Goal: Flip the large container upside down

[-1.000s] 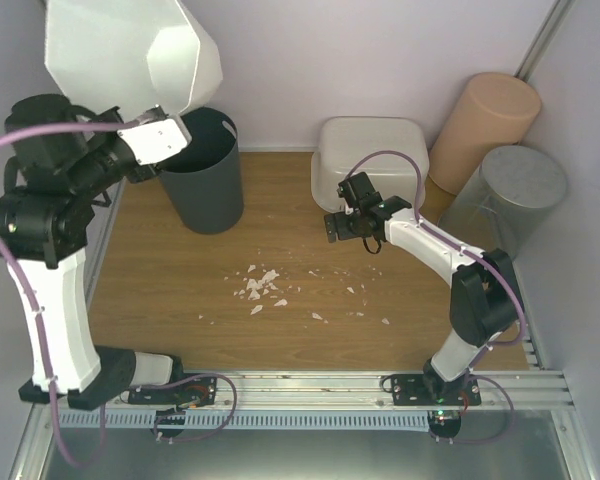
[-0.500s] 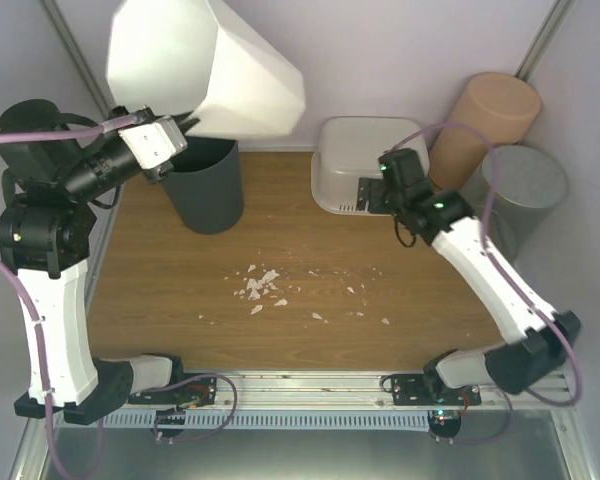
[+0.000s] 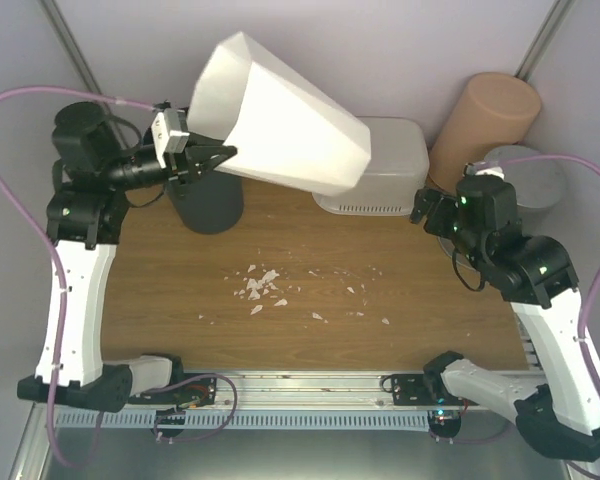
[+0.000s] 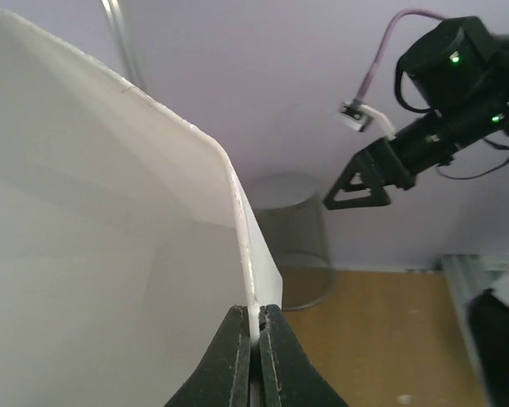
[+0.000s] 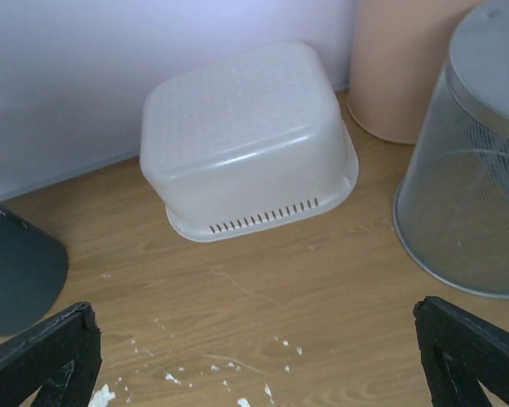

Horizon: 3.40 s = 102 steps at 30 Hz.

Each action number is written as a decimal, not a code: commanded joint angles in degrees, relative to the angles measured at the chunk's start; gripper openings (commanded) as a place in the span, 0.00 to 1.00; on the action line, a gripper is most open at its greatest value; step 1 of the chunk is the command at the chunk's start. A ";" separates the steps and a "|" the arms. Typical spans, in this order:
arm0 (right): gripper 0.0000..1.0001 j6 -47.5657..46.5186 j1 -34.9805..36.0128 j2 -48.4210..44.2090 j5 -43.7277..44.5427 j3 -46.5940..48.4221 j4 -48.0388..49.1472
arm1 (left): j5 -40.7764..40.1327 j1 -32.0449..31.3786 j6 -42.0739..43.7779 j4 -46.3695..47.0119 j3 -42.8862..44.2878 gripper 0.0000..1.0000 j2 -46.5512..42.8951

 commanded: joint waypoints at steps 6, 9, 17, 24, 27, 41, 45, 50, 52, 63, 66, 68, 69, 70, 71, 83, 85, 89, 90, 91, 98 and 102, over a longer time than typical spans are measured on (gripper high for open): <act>1.00 4.33 -0.16 -2.97 -0.46 -2.50 -7.49 | 6.55 -8.47 -3.10 -3.04 4.16 0.00 6.14; 1.00 5.26 -0.18 -3.93 -0.70 -3.86 -8.14 | -2.45 -15.92 3.27 -10.31 3.18 0.00 7.84; 1.00 8.23 -0.12 -9.24 -2.77 -8.10 -6.61 | -29.76 -32.85 11.84 -21.49 -4.24 0.00 16.88; 1.00 7.53 -0.14 -9.24 -2.87 -7.62 -7.49 | -39.65 -35.66 14.48 -18.39 -10.88 0.00 21.24; 1.00 7.07 -0.16 -9.02 -3.00 -7.41 -7.25 | -40.93 -37.00 15.03 -18.89 -10.29 0.00 23.01; 1.00 6.34 -0.14 -9.85 -3.61 -8.71 -6.32 | -50.65 -44.67 23.01 -33.88 5.85 0.18 33.69; 1.00 6.36 -0.18 -9.98 -3.98 -8.89 -6.27 | -53.32 -46.09 25.07 -36.88 9.68 0.23 36.81; 1.00 6.65 -0.13 -10.40 -3.74 -8.38 -6.74 | -55.11 -46.27 25.37 -36.53 11.68 0.14 38.07; 1.00 6.73 -0.19 -10.57 -3.74 -8.26 -6.94 | -55.48 -46.23 25.24 -36.76 12.80 0.06 38.17; 1.00 6.78 -0.16 -7.86 -6.95 -5.56 -10.14 | -50.08 -45.85 18.43 -33.49 24.51 0.00 33.96; 1.00 7.31 -0.11 -6.98 -11.57 -7.10 -11.11 | -43.68 -44.19 12.93 -28.38 24.90 0.00 30.42; 1.00 8.98 -0.13 -7.67 -12.99 -8.18 -11.18 | -35.45 -41.21 7.40 -23.97 23.33 0.00 28.27; 1.00 9.93 -0.15 -8.45 -13.18 -8.44 -11.19 | -30.69 -39.19 4.40 -21.23 20.92 0.00 27.03; 1.00 11.15 -0.14 -9.45 -13.17 -8.39 -11.19 | -25.63 -37.12 0.92 -17.94 18.19 0.00 25.62; 1.00 12.21 -0.18 -10.35 -13.14 -8.02 -11.19 | -21.71 -35.09 -2.69 -14.63 15.26 0.00 24.26; 1.00 13.18 -0.15 -10.11 -13.85 0.92 -11.19 | 4.22 -28.56 -54.20 43.74 -18.32 0.00 14.93; 1.00 13.36 -0.12 -10.06 -13.33 1.35 -11.20 | 5.43 -28.41 -63.11 52.73 -21.24 0.00 15.23; 1.00 13.98 -0.14 -10.27 -13.48 1.31 -11.26 | 5.36 -27.75 -84.95 76.20 -31.63 0.00 16.71; 1.00 13.95 -0.15 -10.33 -13.81 1.06 -11.32 | 4.51 -27.65 -89.14 81.48 -34.15 0.00 17.45; 1.00 14.02 -0.16 -10.46 -14.19 0.74 -11.29 | 3.53 -27.55 -93.07 85.98 -36.95 0.00 18.36; 1.00 14.64 -0.19 -12.44 -12.69 -5.03 -11.30 | -2.51 -26.45 -110.28 109.02 -46.34 0.00 24.49; 1.00 14.87 -0.16 -11.44 -12.29 -9.56 -11.20 | -7.68 -25.22 -121.03 121.47 -49.19 0.00 29.18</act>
